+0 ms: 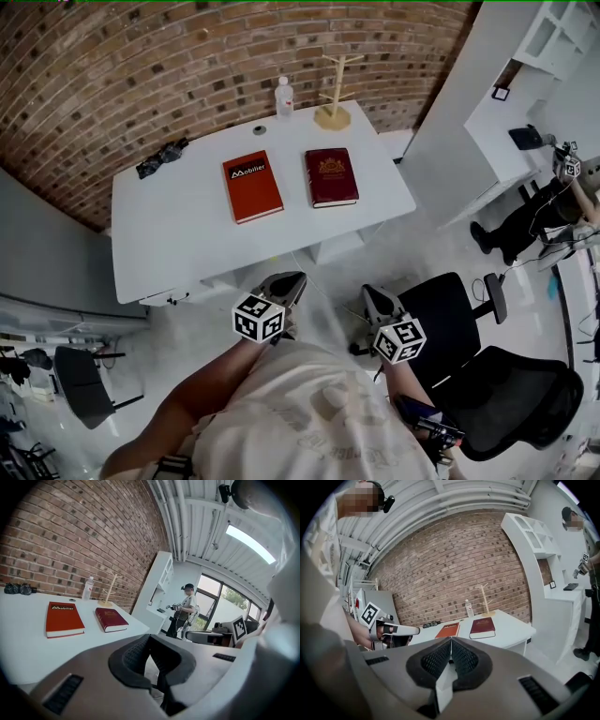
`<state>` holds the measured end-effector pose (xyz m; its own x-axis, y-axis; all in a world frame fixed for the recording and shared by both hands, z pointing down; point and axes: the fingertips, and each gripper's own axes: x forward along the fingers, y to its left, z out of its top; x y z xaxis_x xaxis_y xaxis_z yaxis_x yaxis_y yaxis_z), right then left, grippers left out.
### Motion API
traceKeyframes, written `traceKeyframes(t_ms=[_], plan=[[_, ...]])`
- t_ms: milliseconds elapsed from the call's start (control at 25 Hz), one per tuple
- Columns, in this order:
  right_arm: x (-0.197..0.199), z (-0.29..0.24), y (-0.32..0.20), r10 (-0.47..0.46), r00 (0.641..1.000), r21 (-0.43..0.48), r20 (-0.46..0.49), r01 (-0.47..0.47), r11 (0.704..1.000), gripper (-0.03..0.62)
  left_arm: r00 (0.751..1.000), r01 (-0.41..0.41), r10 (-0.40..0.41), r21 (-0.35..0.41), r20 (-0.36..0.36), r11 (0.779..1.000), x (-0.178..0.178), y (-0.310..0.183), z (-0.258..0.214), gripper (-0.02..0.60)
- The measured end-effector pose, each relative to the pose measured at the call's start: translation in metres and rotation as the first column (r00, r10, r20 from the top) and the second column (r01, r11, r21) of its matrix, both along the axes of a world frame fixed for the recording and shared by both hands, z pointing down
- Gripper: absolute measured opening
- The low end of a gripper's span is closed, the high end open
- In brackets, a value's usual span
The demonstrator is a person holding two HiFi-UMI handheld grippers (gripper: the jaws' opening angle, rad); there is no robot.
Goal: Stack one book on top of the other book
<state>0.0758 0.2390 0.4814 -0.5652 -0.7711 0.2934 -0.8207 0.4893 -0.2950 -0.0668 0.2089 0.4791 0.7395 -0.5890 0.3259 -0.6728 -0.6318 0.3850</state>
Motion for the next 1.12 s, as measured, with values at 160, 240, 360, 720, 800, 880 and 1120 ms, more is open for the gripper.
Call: traceKeyframes(t_ms=[160, 240, 360, 720, 800, 880, 1120], plan=[[0.004, -0.003, -0.016, 0.035, 0.999, -0.003, -0.013, -0.035, 0.999, 0.021, 0.999, -0.033, 0.033, -0.007, -0.003, 0.999, 0.004, -0.023, 0.004, 0.020], [0.007, -0.003, -0.022, 0.054, 0.998, -0.006, -0.021, -0.054, 0.999, 0.021, 0.998, -0.060, 0.060, -0.010, -0.009, 0.998, 0.010, -0.032, 0.006, 0.020], [0.012, -0.002, -0.030, 0.080, 0.996, -0.014, -0.030, -0.081, 0.997, 0.021, 0.995, -0.099, 0.098, -0.009, -0.018, 0.995, 0.019, -0.045, 0.005, 0.020], [0.004, -0.008, -0.070, 0.131, 0.990, -0.001, -0.052, -0.131, 0.991, 0.021, 0.989, -0.139, 0.139, 0.001, -0.048, 0.990, 0.015, -0.094, 0.000, 0.020], [0.003, -0.008, -0.078, 0.143, 0.988, -0.002, -0.055, -0.143, 0.990, 0.021, 0.988, -0.146, 0.146, 0.006, -0.049, 0.989, 0.013, -0.104, -0.002, 0.020], [0.003, -0.007, -0.087, 0.156, 0.986, -0.004, -0.055, -0.157, 0.988, 0.021, 0.987, -0.150, 0.150, 0.011, -0.049, 0.989, 0.010, -0.112, -0.002, 0.020], [-0.012, -0.002, -0.116, 0.152, 0.987, -0.011, -0.055, -0.153, 0.988, 0.021, 0.991, -0.126, 0.127, 0.003, -0.042, 0.992, -0.013, -0.137, 0.002, 0.020]])
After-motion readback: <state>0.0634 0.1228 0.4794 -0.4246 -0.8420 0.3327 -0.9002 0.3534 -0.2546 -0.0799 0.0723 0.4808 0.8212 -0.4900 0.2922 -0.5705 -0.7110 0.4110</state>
